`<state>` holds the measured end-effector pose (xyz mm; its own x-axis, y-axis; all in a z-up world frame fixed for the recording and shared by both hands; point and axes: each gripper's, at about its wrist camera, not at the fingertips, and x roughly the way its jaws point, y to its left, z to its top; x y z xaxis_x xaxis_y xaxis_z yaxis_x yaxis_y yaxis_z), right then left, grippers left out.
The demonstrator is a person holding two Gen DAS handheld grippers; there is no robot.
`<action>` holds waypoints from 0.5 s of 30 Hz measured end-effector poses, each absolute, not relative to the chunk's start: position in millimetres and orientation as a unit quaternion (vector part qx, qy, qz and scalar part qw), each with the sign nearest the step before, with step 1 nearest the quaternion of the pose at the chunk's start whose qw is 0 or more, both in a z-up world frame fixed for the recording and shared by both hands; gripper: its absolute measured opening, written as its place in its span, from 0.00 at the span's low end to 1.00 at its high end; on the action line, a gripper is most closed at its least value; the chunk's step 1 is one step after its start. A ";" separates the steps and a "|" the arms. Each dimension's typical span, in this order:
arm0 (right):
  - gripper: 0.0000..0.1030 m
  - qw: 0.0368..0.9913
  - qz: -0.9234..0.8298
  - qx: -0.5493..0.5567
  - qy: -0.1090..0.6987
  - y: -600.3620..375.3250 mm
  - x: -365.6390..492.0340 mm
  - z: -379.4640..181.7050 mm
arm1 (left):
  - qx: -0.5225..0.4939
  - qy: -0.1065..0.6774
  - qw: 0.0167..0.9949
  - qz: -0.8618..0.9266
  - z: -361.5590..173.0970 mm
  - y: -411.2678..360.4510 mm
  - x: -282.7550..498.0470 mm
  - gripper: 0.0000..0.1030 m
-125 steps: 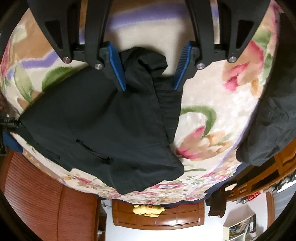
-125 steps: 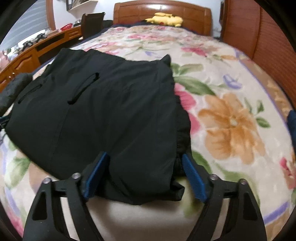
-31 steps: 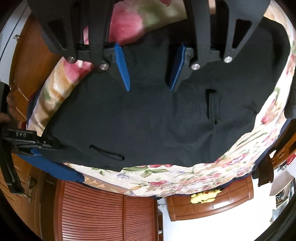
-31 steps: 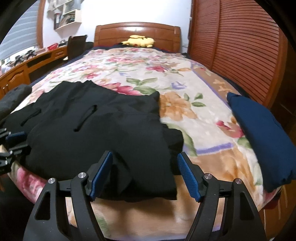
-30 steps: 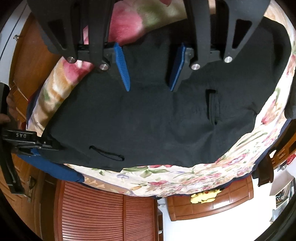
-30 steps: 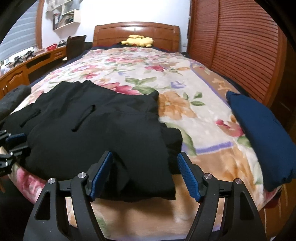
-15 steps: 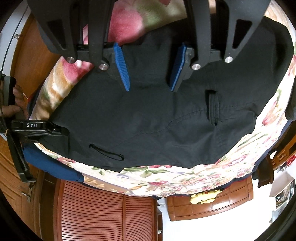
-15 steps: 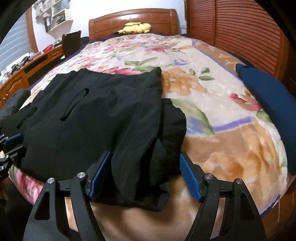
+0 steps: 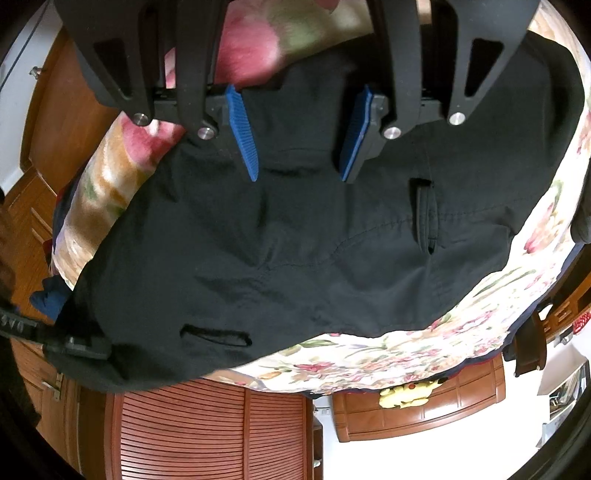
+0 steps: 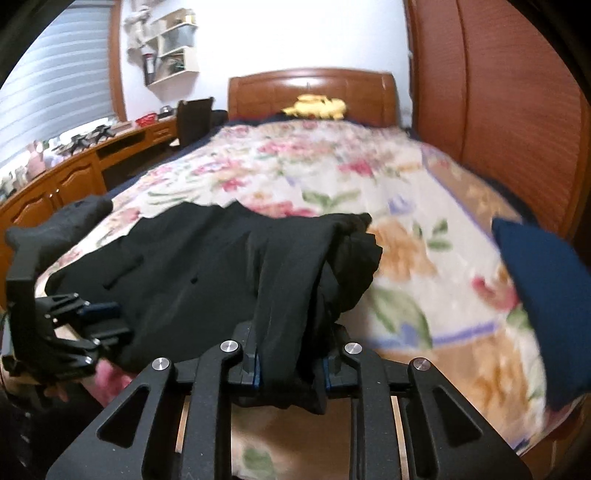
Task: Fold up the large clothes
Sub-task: 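Grasp the folded black coat with the right tool and lift it off the quilt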
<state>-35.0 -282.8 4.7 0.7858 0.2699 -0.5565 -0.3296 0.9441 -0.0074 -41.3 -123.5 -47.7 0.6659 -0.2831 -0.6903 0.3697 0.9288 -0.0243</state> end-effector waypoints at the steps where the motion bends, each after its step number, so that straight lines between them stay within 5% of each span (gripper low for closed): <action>1: 0.19 0.944 0.160 -0.056 0.282 -279.2 -35.9 8.0 | 0.059 0.367 0.911 -0.180 -47.6 -123.6 -41.3 0.44; 15: 0.18 0.938 0.239 -0.117 0.221 -181.5 -41.8 63.2 | 0.009 0.304 0.943 -0.137 14.9 -17.0 -78.7 0.45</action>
